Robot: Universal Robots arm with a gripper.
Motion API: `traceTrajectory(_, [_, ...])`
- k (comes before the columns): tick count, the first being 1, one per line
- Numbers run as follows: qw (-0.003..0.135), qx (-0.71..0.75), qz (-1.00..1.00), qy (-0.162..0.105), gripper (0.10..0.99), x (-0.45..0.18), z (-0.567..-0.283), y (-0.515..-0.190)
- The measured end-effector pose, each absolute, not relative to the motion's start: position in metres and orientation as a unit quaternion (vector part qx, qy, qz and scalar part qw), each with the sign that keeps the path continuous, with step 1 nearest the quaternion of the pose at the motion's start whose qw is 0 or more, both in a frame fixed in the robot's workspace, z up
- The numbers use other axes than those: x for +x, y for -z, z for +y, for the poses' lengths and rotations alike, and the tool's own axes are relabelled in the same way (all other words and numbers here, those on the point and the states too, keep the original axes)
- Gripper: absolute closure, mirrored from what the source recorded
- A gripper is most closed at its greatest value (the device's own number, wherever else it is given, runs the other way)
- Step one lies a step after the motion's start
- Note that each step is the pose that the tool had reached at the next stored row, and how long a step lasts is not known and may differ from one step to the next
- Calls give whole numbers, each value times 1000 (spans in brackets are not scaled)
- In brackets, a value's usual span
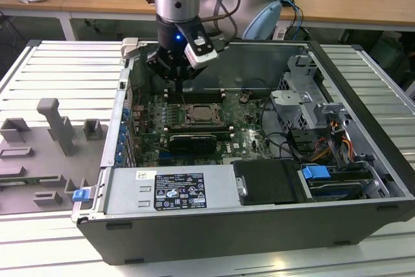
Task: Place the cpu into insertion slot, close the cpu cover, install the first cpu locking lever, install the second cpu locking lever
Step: 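Install the first cpu locking lever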
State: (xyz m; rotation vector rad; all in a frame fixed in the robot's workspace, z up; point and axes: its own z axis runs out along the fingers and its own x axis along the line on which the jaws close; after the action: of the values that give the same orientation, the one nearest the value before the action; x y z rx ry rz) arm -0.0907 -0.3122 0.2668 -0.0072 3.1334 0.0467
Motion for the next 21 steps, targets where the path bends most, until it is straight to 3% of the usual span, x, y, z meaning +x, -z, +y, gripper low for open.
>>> traceTrajectory(21, [3,-3,1000,-15,980,-92,-289,-259])
